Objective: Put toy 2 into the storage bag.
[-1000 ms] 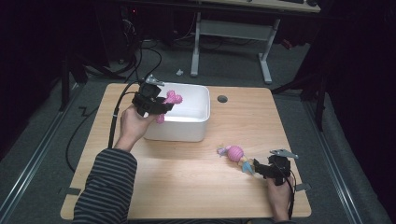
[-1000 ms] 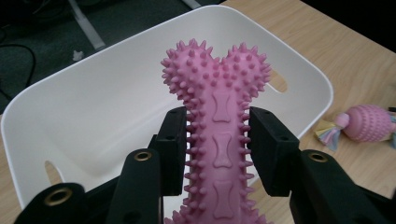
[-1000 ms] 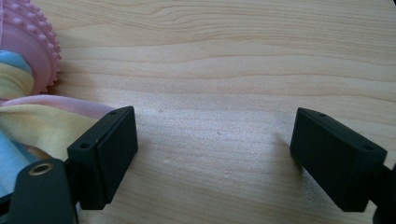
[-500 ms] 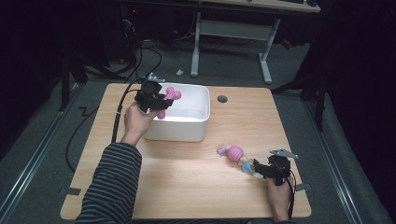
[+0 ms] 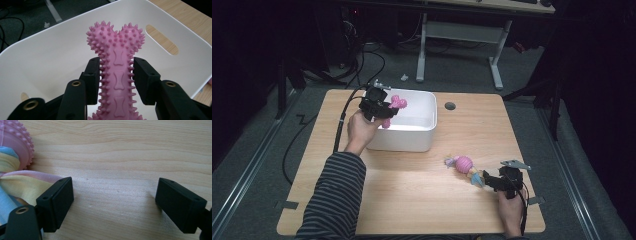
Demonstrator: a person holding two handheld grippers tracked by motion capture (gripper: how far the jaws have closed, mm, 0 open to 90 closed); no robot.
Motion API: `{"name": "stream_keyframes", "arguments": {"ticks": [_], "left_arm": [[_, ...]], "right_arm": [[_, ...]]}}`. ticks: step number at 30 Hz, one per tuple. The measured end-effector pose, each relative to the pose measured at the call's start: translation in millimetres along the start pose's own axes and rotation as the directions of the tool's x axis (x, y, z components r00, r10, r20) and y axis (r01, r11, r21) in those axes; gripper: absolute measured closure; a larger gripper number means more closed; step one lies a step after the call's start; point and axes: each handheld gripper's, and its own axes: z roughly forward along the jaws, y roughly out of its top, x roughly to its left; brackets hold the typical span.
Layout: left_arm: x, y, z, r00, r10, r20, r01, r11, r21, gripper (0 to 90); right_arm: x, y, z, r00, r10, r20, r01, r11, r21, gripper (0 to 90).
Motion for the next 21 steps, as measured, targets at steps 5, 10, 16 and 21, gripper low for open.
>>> {"name": "stream_keyframes", "arguments": {"ticks": [5,10,16,21], "left_arm": [[-1.9,-0.8,3.1,1.0000,0.006,-0.003,-0.006,0.9999,0.012,58.5],[-1.6,-0.9,6.0,1.0000,0.005,-0.002,-0.005,0.9998,0.021,58.4],[-0.5,-1.4,11.1,1.0000,0.002,-0.002,-0.002,0.9995,0.030,58.3],[0.1,-1.5,11.7,1.0000,0.002,0.003,-0.003,0.9995,0.031,58.6]], "right_arm": [[0.1,0.0,0.0,1.0000,0.000,-0.001,0.000,1.0000,0.000,14.8],[0.0,0.0,0.0,1.0000,-0.002,-0.001,0.002,1.0000,0.000,14.8],[0.1,0.0,0.0,1.0000,-0.001,-0.002,0.001,1.0000,0.000,14.8],[0.1,0.0,0.0,1.0000,-0.001,-0.001,0.001,1.0000,0.000,14.8]]}}
